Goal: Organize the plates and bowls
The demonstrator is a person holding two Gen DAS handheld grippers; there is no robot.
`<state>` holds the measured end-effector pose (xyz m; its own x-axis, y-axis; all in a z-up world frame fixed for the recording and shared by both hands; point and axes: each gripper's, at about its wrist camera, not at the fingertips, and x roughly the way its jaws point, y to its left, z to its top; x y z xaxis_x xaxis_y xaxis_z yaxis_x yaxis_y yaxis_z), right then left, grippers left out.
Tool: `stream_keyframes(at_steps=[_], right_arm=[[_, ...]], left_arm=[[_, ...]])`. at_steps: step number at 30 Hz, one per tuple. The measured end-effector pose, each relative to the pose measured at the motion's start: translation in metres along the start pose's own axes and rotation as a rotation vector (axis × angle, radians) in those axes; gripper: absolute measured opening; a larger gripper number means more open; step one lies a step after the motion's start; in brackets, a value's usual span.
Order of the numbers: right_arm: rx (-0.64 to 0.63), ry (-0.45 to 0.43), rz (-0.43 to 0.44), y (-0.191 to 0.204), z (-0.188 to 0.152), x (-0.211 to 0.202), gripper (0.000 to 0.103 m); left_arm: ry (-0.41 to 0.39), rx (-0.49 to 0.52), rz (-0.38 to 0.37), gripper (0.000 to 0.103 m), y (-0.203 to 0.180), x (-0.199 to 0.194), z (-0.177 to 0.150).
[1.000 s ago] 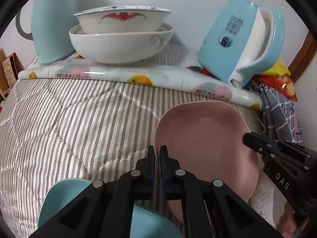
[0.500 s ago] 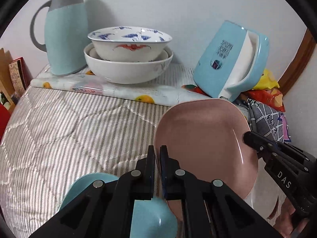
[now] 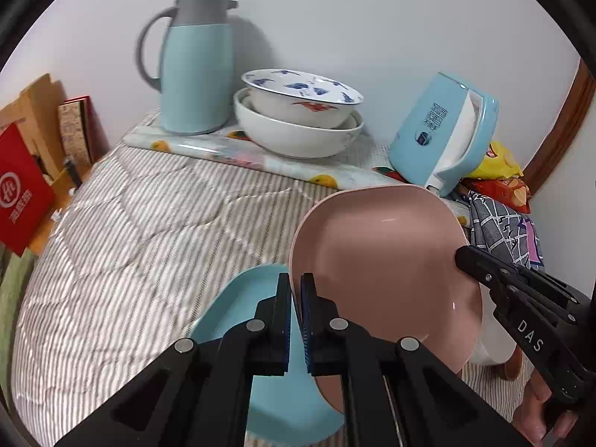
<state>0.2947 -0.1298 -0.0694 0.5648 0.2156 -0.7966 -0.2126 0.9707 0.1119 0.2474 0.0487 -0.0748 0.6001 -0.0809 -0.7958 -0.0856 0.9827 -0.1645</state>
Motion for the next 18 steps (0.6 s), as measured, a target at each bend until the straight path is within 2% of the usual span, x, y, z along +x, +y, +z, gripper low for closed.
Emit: stream_keyframes(at_steps=[9, 18], right_arm=[[-0.034, -0.002, 0.025, 0.033, -0.016, -0.012, 0.005], [-0.069, 0.012, 0.016, 0.049, -0.027, -0.006, 0.005]], left_arm=[[-0.006, -0.048, 0.008, 0.006, 0.026, -0.018, -0.022], [0.017, -0.087, -0.007, 0.006, 0.042, -0.008, -0.036]])
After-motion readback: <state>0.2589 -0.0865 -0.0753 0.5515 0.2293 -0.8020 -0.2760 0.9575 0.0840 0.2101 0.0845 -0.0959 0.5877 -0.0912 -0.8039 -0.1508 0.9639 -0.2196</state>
